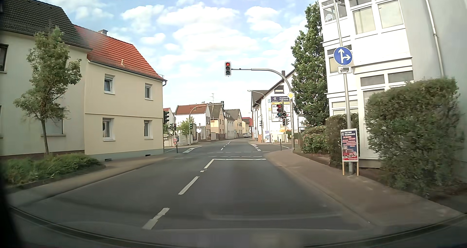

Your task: Follow the waypoints while adhering to traffic rules and regulations

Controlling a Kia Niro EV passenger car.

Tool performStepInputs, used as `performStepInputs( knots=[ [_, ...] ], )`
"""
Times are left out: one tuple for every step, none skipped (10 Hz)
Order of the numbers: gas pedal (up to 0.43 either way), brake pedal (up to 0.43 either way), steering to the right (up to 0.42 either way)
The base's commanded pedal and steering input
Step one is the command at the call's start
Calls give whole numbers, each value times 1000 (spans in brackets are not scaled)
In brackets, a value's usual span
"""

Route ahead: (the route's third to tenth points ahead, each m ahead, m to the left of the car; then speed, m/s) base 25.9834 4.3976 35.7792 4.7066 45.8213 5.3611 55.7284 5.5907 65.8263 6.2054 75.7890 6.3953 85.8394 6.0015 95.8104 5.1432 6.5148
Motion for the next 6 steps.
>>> performStepInputs(
  knots=[
    [0, 238, -11],
    [0, 244, -13],
    [0, 244, -17],
    [0, 244, -20],
    [0, 250, -21],
    [0, 262, -22]
  ],
)
